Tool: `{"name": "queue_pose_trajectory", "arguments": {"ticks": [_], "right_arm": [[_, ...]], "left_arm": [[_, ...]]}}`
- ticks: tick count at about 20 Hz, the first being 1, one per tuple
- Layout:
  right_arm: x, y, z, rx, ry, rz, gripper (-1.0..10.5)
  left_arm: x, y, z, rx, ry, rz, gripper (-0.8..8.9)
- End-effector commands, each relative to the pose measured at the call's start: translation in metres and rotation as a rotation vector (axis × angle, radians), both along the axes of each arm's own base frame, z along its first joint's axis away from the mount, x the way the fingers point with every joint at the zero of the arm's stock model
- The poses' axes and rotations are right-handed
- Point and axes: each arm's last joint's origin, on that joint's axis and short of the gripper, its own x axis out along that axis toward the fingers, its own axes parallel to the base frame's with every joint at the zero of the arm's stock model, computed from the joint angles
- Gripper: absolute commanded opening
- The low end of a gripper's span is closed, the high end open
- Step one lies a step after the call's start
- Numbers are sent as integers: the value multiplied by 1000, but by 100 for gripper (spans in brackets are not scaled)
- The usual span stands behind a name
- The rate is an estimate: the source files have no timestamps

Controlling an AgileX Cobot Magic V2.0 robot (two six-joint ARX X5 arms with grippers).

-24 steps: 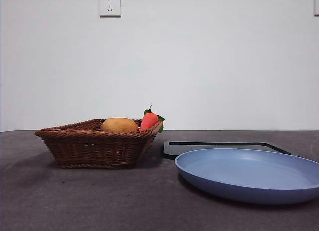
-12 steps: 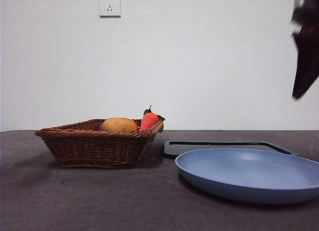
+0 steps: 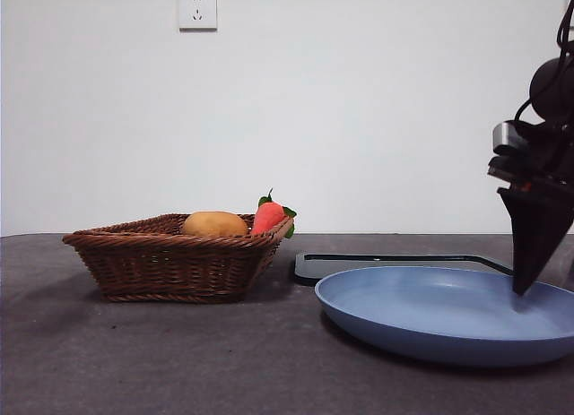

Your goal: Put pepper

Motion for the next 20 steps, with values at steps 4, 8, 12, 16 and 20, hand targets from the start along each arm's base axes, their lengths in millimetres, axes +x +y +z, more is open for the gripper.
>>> {"name": "queue_pose_trajectory", "arguments": {"ticks": [4,8,12,16,20], "right_arm": [[7,1,-2,-1,-20,9,3],[8,1,-1,7,-34,3,3],[4,0,17,16,-94,-6,3],[-10,-1,51,33,-205,-23,3],[-32,-3,87,51,-321,-39,3]], "left_arm": [[3,0,4,-7,-7,-12,361],[17,-1,2,-63,21,-53,361],[47,-5,-2,-72,37,-62,361],[93,-22,-7,-65,63,-112,361],[145,-50,-9,29,129,-88,361]]}}
